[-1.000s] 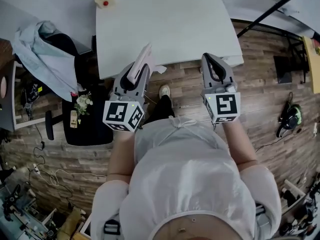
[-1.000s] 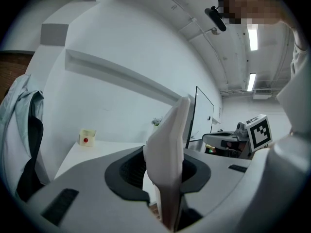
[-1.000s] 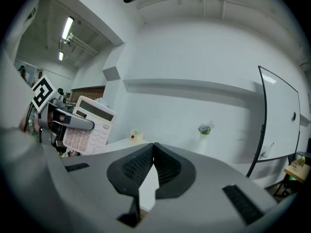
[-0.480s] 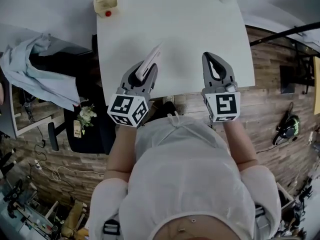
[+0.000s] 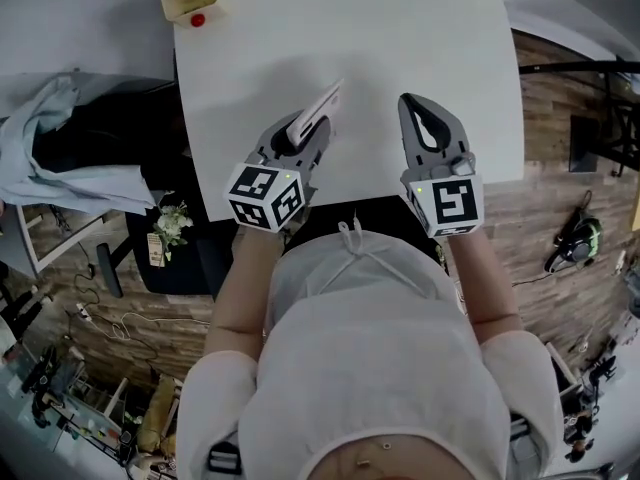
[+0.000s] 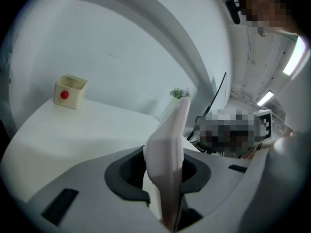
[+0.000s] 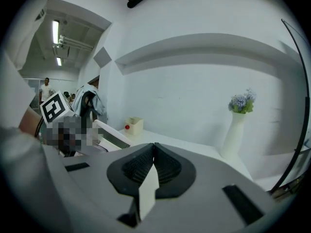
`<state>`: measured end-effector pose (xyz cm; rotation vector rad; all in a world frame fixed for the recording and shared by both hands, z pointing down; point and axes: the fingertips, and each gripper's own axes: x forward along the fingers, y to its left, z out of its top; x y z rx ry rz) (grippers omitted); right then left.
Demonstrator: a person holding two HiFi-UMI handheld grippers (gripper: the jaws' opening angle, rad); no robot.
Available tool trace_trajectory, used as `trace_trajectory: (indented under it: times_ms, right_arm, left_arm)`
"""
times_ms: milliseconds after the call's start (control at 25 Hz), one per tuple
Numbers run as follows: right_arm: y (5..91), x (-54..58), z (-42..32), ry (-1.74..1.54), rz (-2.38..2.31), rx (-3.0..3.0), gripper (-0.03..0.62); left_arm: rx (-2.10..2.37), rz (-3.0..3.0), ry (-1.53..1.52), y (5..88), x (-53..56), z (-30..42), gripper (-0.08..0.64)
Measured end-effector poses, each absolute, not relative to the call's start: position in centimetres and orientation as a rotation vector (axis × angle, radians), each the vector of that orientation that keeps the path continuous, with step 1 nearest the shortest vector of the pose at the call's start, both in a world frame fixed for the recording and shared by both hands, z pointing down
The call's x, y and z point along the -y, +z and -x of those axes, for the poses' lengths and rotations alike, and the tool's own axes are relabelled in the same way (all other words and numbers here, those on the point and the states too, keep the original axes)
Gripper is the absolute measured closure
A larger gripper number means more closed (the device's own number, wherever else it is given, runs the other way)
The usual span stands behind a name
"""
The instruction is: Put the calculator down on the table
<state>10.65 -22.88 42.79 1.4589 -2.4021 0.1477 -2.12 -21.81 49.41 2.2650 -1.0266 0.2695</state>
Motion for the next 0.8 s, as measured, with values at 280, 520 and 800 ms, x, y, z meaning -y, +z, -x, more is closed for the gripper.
trace_trajectory:
  times_ms: [280, 520, 800]
  right_arm:
    - [45.5, 24.8, -11.1, 0.225, -1.373, 2.402, 0.587]
    - [47.0, 25.7, -11.8, 0.26, -1.303, 2.403, 0.587]
    - [47.2, 26.6, -12.2, 0.287, -1.266, 2.42, 0.586]
  left_arm:
    - [0.985, -2.218, 0.328, 52.3, 23.5, 0.2, 0.428]
    - [0.891, -2.125, 0.275, 53.8, 24.9, -1.0, 0.428]
    - [0.845, -1.964, 0.261, 56.1, 26.4, -0.9, 0.419]
